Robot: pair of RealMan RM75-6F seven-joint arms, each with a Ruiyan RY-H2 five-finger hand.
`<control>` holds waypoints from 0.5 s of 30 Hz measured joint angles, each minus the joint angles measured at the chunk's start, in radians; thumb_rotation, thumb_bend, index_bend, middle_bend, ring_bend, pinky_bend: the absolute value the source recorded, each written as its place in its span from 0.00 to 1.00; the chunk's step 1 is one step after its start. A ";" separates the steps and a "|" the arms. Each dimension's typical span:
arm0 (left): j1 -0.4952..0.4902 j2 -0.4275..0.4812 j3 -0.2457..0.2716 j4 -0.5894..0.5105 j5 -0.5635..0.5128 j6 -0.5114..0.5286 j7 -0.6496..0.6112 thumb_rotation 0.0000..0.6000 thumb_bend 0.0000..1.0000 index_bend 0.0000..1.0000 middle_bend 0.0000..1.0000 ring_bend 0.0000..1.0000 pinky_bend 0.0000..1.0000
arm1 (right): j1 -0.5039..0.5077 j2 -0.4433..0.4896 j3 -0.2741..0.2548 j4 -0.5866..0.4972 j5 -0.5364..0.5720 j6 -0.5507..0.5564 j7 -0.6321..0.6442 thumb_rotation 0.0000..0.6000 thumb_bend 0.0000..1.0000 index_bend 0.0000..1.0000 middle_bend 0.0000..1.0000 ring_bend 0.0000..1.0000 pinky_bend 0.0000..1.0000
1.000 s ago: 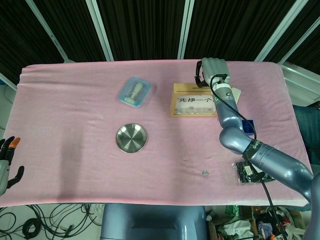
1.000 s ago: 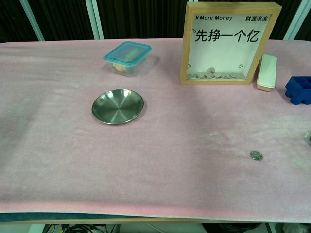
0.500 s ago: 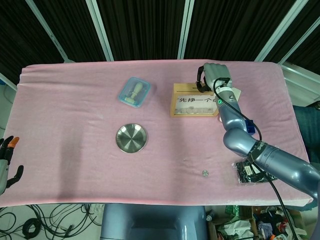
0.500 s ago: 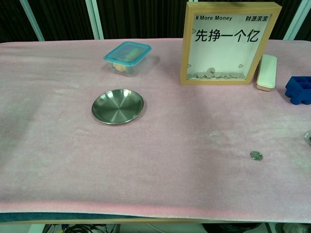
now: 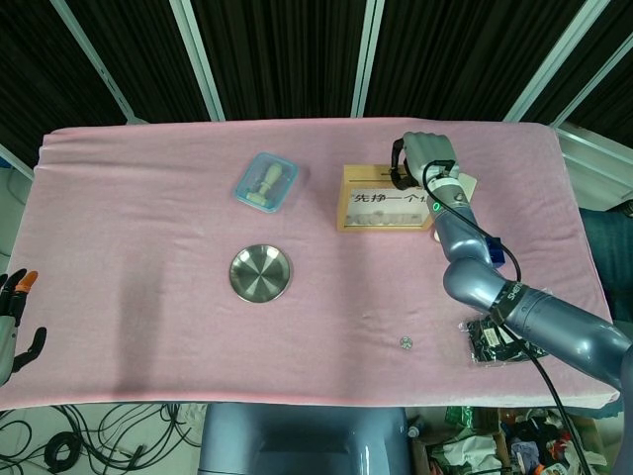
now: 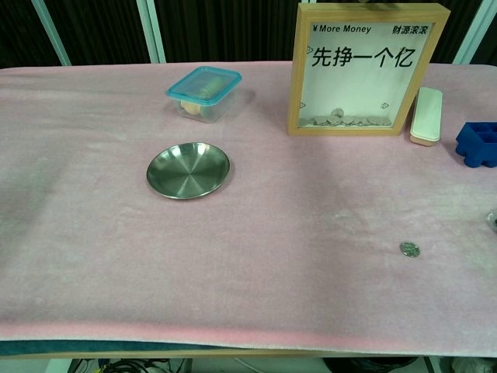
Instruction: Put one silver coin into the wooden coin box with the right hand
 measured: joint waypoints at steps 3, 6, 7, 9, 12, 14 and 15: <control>0.000 0.000 0.000 0.000 0.001 0.000 0.000 1.00 0.40 0.06 0.04 0.03 0.00 | 0.004 -0.003 -0.011 0.006 -0.004 0.000 0.011 1.00 0.40 0.71 0.91 0.98 1.00; 0.000 0.000 0.000 0.000 0.000 0.000 0.000 1.00 0.40 0.06 0.04 0.03 0.00 | 0.009 -0.006 -0.023 0.012 -0.006 -0.002 0.020 1.00 0.39 0.71 0.91 0.98 1.00; 0.000 0.001 0.000 0.000 0.000 0.001 0.000 1.00 0.40 0.06 0.04 0.03 0.00 | 0.010 -0.006 -0.025 0.014 -0.006 -0.002 0.023 1.00 0.39 0.71 0.91 0.98 1.00; 0.000 0.001 0.000 0.000 0.000 0.001 0.000 1.00 0.40 0.06 0.04 0.03 0.00 | 0.012 -0.008 -0.032 0.018 -0.007 -0.003 0.028 1.00 0.40 0.71 0.91 0.98 1.00; 0.000 0.001 -0.001 0.000 -0.002 0.001 0.001 1.00 0.40 0.06 0.04 0.03 0.00 | 0.014 -0.009 -0.040 0.023 -0.009 -0.005 0.036 1.00 0.40 0.71 0.91 0.98 1.00; 0.000 0.000 -0.001 0.000 -0.003 0.000 0.002 1.00 0.40 0.06 0.04 0.03 0.00 | 0.016 -0.010 -0.046 0.026 -0.012 -0.005 0.040 1.00 0.40 0.71 0.91 0.98 1.00; 0.000 0.000 -0.001 0.000 -0.004 -0.001 0.002 1.00 0.40 0.06 0.04 0.03 0.00 | 0.016 -0.010 -0.047 0.027 -0.013 -0.004 0.043 1.00 0.40 0.71 0.91 0.98 1.00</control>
